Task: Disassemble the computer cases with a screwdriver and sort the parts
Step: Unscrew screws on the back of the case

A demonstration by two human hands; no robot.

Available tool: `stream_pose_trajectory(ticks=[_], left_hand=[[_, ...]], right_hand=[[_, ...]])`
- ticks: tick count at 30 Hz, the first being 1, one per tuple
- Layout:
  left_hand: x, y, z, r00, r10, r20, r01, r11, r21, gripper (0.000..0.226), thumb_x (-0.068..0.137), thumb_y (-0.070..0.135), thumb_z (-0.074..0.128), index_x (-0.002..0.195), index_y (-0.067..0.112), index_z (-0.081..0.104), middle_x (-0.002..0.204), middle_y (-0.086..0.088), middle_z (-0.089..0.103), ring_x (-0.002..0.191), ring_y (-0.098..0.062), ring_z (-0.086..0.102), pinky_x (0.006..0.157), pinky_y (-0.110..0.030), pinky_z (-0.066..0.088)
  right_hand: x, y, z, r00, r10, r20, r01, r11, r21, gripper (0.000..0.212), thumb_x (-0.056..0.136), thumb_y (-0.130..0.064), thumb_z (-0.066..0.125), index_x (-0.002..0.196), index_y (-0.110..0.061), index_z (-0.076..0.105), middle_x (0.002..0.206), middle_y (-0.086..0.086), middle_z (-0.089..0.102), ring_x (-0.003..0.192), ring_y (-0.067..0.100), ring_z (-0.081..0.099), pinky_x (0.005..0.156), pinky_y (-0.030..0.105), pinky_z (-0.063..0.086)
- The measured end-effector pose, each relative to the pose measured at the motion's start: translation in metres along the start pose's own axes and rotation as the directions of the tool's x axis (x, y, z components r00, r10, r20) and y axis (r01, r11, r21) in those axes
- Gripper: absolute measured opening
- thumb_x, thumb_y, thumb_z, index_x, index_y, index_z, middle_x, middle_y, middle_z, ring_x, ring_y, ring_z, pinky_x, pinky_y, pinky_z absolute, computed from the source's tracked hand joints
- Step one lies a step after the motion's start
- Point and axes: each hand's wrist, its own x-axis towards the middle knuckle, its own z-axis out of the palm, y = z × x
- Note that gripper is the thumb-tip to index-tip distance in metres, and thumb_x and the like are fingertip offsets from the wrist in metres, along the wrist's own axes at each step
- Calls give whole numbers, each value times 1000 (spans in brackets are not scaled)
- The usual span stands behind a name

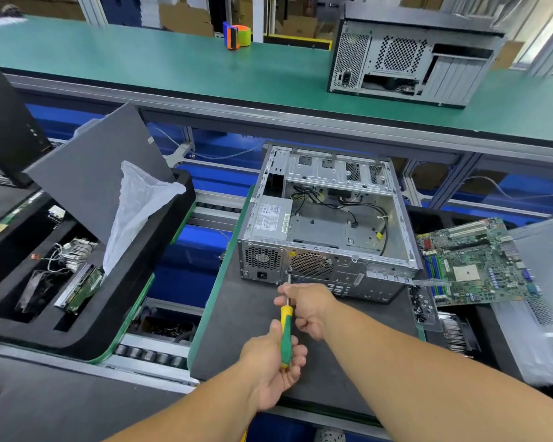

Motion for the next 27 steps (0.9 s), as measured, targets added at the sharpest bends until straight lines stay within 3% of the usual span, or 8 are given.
stream_pose_trajectory(ticks=[4,8,10,13,15,20,23,27], left_hand=[[3,2,-3,1000,-17,-25,17,1000,8,62,108,52,41,113,-2,70,73,-12,65,54,-15,50,45,-24,40],[2,3,-4,1000,17,-13,-17,1000,24,37,94,35,76,110,4,64,76,-11,59,56,-15,51,46,-24,44],[3,1,-6,999,40,-17,-39,998,47,31,92,21,79,110,3,63,76,-11,60,58,-16,56,48,-24,49],[4,1,-7,999,25,-25,-24,999,37,30,100,30,68,113,3,64,84,-14,69,64,-18,62,51,-27,53],[2,1,-7,1000,-13,-8,13,998,58,43,105,44,55,114,4,67,83,-12,72,63,-16,60,51,-25,49],[1,3,-7,998,-67,10,66,992,111,58,108,52,41,112,4,72,76,-9,64,57,-15,50,49,-25,37],[2,5,-8,999,-46,21,44,995,93,50,103,52,55,114,5,66,78,-12,59,56,-16,47,46,-25,36],[4,1,-10,998,53,-33,-47,987,156,37,91,28,80,113,7,61,82,-11,58,59,-16,52,48,-24,43]], right_hand=[[-3,-3,0,1000,7,3,-7,1000,2,24,103,-34,58,105,-15,73,86,1,80,43,8,31,42,20,19],[-6,-6,2,1000,-19,-24,19,999,-39,20,101,-29,61,103,-13,72,83,3,80,40,9,33,42,19,19],[-7,-7,3,999,-28,-42,25,998,-51,19,100,-29,64,103,-12,71,82,4,79,41,10,32,42,19,18],[-8,-7,4,998,-27,-53,25,999,-32,22,97,-32,68,105,-11,71,82,5,79,49,13,31,44,20,16],[-9,-8,3,999,-9,-35,9,1000,-18,24,98,-35,67,104,-12,72,81,3,79,48,12,31,44,21,17],[-8,-9,0,997,52,51,-54,998,29,33,106,-38,51,105,-14,74,88,2,80,42,7,30,40,21,21],[-8,-9,2,1000,18,21,-18,1000,-10,30,105,-35,54,100,-13,73,84,1,80,45,8,32,41,21,19],[-8,-10,9,998,-23,-50,21,999,-49,27,102,-34,60,89,-14,72,78,2,79,41,8,36,40,20,20]])
